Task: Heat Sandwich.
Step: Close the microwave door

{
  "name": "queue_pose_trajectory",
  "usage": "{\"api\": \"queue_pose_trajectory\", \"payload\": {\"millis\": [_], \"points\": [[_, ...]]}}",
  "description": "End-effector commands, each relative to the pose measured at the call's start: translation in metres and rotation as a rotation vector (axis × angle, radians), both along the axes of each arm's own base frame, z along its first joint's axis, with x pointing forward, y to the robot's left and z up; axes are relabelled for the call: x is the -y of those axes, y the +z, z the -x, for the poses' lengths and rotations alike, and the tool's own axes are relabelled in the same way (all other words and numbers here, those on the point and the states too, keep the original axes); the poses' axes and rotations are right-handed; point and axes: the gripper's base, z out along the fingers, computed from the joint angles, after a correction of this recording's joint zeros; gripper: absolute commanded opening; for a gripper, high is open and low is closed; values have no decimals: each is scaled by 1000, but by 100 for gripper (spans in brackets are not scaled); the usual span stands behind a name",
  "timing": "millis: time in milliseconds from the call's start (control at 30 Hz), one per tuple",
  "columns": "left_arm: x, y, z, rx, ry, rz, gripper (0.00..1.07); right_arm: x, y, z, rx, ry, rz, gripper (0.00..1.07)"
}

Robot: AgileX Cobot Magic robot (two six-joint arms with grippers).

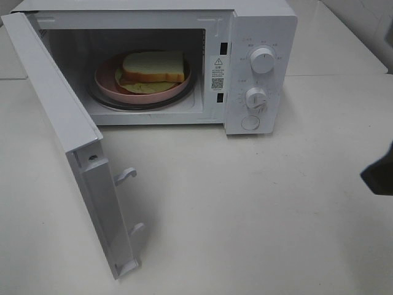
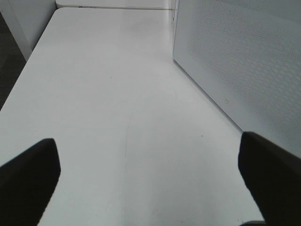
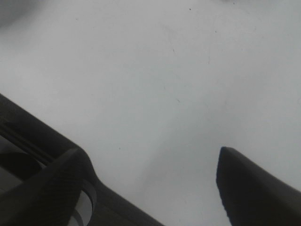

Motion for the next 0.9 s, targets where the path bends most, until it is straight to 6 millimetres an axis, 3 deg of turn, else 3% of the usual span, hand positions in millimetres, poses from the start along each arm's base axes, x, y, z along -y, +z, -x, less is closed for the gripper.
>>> {"api": "queue_pose_trajectory", "payload": {"millis": [33,133,533,700,900], "points": [[1,1,3,29,4,3,98,15,6,19,-18,-24,7,75],[1,1,3,29,4,3,98,31,14,38,17,-33,-21,75],[1,1,3,29,4,3,98,60,27,74,158,-47,-136,75],[1,1,3,29,4,3,98,70,21,81,226,-142,-157,75],[1,1,3,29,4,3,98,79,-3,90,319,-259,-186,75]]}}
